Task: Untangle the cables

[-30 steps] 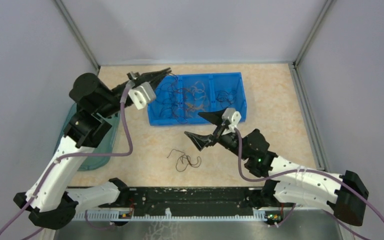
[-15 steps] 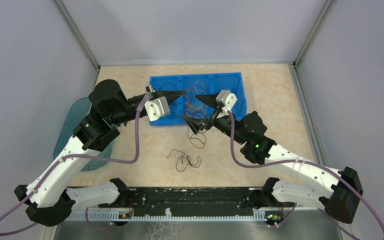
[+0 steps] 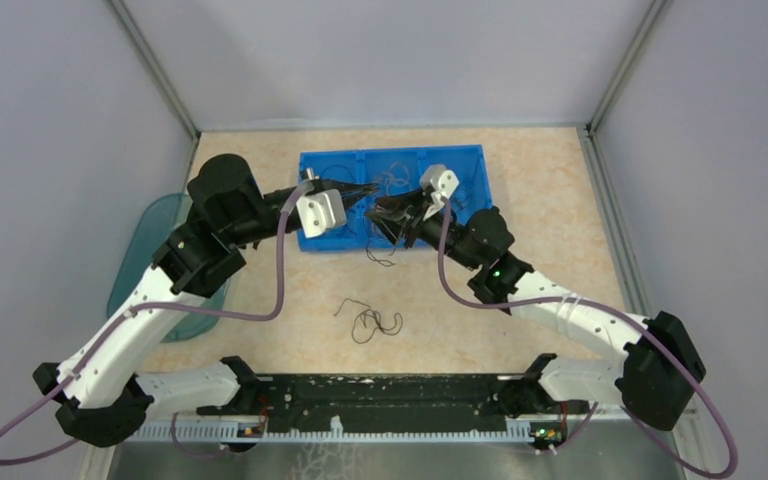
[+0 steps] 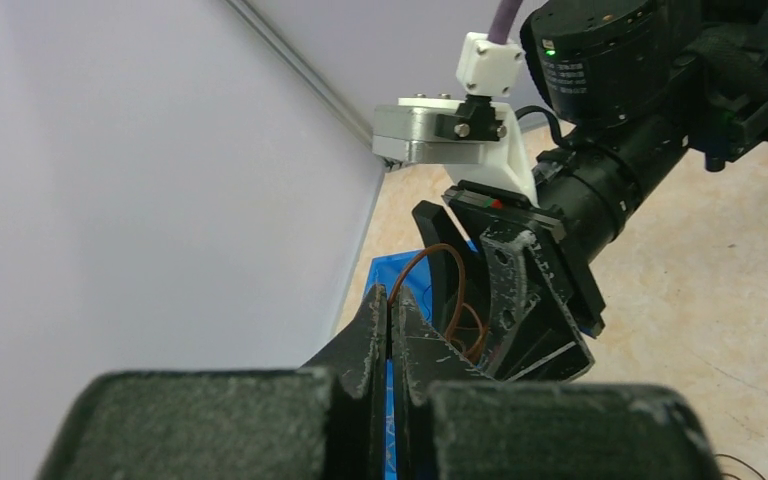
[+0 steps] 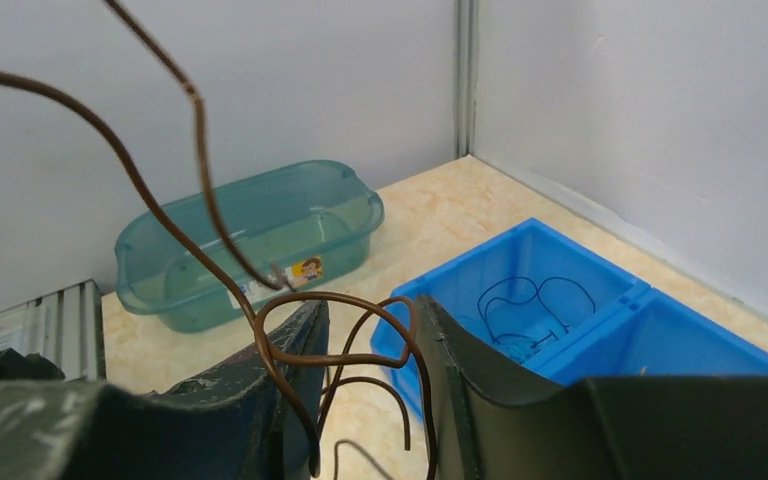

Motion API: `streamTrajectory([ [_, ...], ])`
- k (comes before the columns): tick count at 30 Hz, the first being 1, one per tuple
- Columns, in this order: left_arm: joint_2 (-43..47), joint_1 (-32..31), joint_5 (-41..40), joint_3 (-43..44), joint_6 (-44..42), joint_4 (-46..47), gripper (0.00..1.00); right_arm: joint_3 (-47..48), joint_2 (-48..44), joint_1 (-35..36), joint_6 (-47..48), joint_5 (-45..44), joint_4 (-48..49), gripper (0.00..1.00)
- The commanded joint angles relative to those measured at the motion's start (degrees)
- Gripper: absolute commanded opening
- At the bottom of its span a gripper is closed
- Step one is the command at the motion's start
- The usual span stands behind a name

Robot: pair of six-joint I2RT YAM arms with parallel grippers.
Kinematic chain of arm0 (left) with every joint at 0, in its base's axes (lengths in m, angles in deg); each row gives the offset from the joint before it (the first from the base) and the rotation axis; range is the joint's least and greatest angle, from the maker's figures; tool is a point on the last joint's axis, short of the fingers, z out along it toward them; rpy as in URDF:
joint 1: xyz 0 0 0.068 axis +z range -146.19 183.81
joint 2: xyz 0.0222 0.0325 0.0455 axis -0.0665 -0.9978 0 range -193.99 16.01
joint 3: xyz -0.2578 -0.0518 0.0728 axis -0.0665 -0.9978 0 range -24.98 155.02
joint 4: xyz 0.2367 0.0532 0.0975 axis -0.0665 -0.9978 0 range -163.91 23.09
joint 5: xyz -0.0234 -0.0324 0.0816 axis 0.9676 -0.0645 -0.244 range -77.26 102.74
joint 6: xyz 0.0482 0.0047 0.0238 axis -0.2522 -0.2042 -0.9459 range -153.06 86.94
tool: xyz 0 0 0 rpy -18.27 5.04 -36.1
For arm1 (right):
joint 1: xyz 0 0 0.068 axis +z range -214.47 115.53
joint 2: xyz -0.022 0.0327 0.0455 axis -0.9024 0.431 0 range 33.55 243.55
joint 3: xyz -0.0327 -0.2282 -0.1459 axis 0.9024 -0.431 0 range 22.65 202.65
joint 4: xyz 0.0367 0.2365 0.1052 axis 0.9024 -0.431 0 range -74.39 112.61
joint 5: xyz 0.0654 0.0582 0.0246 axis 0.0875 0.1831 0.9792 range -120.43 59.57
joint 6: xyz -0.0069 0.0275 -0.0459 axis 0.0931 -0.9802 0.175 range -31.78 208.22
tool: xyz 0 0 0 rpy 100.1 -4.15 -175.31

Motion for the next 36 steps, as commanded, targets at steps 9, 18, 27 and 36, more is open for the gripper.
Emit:
streamTrajectory([
  [9,-1.9,-0.4,2.6,3.0,2.4,0.0,0.0,4.3,4.3,-1.9,-6.7,6.0,11.7,0.33],
  [18,-2.4,-0.4,-1.9,2.7,-1.2,-2.9,0.73,4.1,1.0,-10.9,-12.2,-1.8,6.3,0.0],
  [27,-2.9,-0.4,-2.7,5.1,-3.3,-9.2,0.94,6.4,-1.1,-26.5,-18.7,-6.3,1.8,0.0],
  [36,-2.2,-0.4,-3.1,5.1,-3.5,-12.4,0.94,16.2,2.3,-34.5,-24.6,-5.1,0.2,0.0],
])
